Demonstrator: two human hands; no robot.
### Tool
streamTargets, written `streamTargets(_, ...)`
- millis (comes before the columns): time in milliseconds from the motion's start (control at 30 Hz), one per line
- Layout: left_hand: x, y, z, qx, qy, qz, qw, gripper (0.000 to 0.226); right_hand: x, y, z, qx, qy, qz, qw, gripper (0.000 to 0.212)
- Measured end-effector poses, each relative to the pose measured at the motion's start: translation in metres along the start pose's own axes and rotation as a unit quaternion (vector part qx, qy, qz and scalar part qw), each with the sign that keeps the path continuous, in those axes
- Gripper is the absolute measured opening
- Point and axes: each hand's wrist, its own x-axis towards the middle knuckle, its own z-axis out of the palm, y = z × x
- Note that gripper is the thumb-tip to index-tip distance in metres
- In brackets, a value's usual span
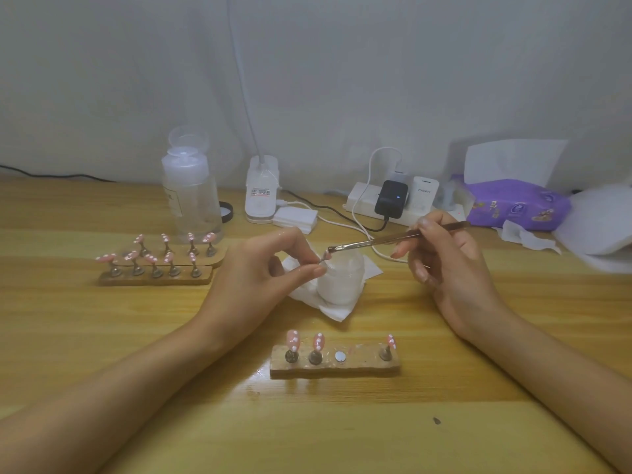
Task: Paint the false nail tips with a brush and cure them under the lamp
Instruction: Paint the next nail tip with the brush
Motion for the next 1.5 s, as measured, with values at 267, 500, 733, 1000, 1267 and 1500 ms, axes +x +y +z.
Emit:
streamTargets(267, 0.0001, 0.0006, -0.0002, 0.002, 0.004, 0.002, 1.0, 0.01, 0.0, 0.0002, -0.0002, -0.011, 0.011, -0.003, 1.0, 0.022)
streamTargets(500, 0.0005, 0.0016, -0.0004, -0.003, 0.007, 0.001, 1.0, 0.009, -0.0008, 0.0001, 0.0012, -0.022, 0.018, 0.005, 1.0, 0.024)
streamTargets(733, -0.0002, 0.0008, -0.0009, -0.005, 0.008, 0.0, 1.0, 0.009, -0.0015, 0.0, 0.001, -0.028, 0.013, 0.001, 1.0, 0.023)
streamTargets(1000, -0.0003, 0.001, -0.001, 0.001, 0.006, 0.001, 1.0, 0.009, -0.0024, 0.0003, 0.001, -0.031, 0.004, -0.01, 0.999, 0.022)
streamTargets(1267, -0.0002, 0.0022, -0.0008, 0.004, 0.009, -0.001, 1.0, 0.01, -0.0023, 0.0011, 0.0011, -0.029, -0.009, -0.031, 0.999, 0.024)
streamTargets(1500, -0.0002, 0.0029, -0.0008, -0.002, 0.008, 0.003, 1.0, 0.009, -0.0027, 0.0003, 0.0002, -0.018, -0.007, -0.034, 0.999, 0.023)
